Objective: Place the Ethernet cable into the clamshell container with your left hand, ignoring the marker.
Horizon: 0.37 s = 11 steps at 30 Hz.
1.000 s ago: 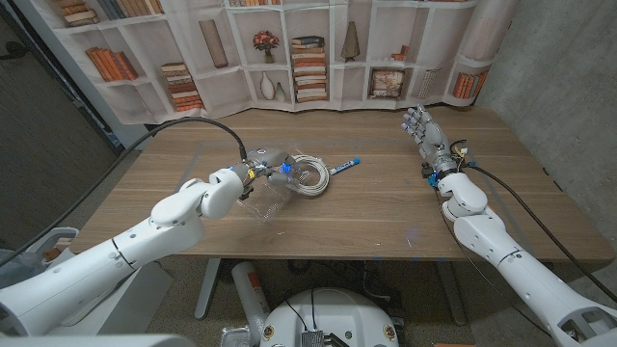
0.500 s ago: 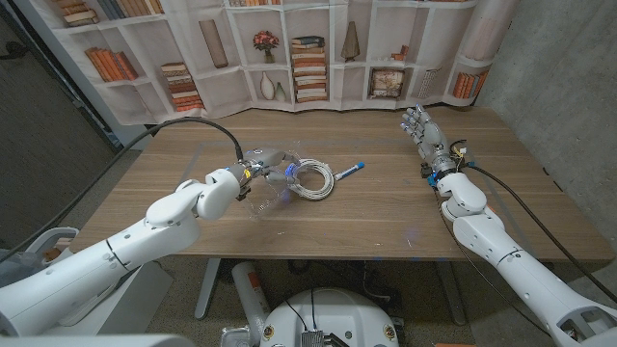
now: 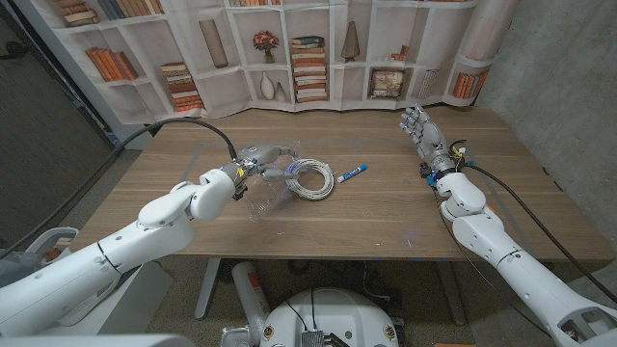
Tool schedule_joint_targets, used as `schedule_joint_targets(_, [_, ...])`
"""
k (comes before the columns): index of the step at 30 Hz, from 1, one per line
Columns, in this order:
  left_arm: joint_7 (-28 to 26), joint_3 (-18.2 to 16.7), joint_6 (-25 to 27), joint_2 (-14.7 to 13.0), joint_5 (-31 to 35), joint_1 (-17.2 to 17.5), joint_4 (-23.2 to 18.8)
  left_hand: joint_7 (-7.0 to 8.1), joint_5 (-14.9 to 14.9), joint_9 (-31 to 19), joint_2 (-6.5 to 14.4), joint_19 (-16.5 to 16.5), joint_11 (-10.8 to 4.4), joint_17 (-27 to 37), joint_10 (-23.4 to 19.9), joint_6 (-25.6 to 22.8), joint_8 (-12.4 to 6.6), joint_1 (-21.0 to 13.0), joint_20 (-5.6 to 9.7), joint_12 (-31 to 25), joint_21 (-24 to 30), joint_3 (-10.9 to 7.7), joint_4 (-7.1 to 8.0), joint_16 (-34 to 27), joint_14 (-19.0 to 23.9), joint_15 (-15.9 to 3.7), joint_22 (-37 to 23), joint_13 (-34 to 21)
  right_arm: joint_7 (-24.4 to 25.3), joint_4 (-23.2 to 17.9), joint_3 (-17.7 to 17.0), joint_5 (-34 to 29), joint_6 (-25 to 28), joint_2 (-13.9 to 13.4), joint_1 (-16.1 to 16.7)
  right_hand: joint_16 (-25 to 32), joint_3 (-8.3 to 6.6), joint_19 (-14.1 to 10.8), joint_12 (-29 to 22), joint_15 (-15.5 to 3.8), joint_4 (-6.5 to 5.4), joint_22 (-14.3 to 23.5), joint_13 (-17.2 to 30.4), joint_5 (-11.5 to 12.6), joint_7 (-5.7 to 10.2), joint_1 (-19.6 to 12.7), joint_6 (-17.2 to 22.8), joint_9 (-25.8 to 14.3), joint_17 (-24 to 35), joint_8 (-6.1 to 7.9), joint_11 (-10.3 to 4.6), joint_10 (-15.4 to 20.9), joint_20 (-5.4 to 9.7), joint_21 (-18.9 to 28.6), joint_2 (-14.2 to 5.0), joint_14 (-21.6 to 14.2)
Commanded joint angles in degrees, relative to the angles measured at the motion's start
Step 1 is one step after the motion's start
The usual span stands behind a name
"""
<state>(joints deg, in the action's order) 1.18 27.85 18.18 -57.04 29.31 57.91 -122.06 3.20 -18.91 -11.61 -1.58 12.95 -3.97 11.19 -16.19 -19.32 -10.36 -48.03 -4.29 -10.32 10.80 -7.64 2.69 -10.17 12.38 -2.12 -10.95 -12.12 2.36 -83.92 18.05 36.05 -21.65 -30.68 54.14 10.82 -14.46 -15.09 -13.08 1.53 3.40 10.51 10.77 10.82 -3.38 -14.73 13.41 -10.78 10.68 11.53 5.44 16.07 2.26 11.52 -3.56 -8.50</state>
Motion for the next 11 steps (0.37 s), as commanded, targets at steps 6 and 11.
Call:
schedule_joint_targets(6, [-2.46, -1.81, 1.70, -1.15, -2.66, 2.41, -1.35, -0.22, -0.94, -0.13, 0.26, -2.35, -0.05, 0.06, 1.95, 1.96, 0.01, 1.06, -0.18, -0.19, -0.20, 0.31, 0.72, 0.11, -2.26, 0.34, -0.15, -0.18, 0.14, -1.06, 0.32, -0.33, 0.86, -0.41, -0.02, -0.02, -0.28, -0.38, 0.27, 0.22, 0.44, 0.19, 0.17, 0.29, -0.12, 0.16, 0.30, -0.26, 0.13, -0.12, -0.04, 0.50, 0.37, 0.22, -0.08, -0.51])
schedule_joint_targets(11, [-3.76, -2.15, 1.65, -1.46, -3.43, 3.54, -1.12, -0.17, -1.08, -0.13, 0.37, -3.24, 0.03, 0.06, 2.27, 2.04, -0.20, 1.36, -0.25, -0.32, -0.29, 0.45, 0.93, 0.10, -2.88, 0.42, -0.15, -0.17, 0.22, -1.27, 0.59, -0.55, 1.16, -0.44, 0.01, -0.01, -0.27, -0.36, 0.30, 0.21, 0.46, 0.19, 0.17, 0.29, -0.10, 0.16, 0.31, -0.26, 0.13, -0.12, -0.09, 0.44, 0.34, 0.22, -0.10, -0.53])
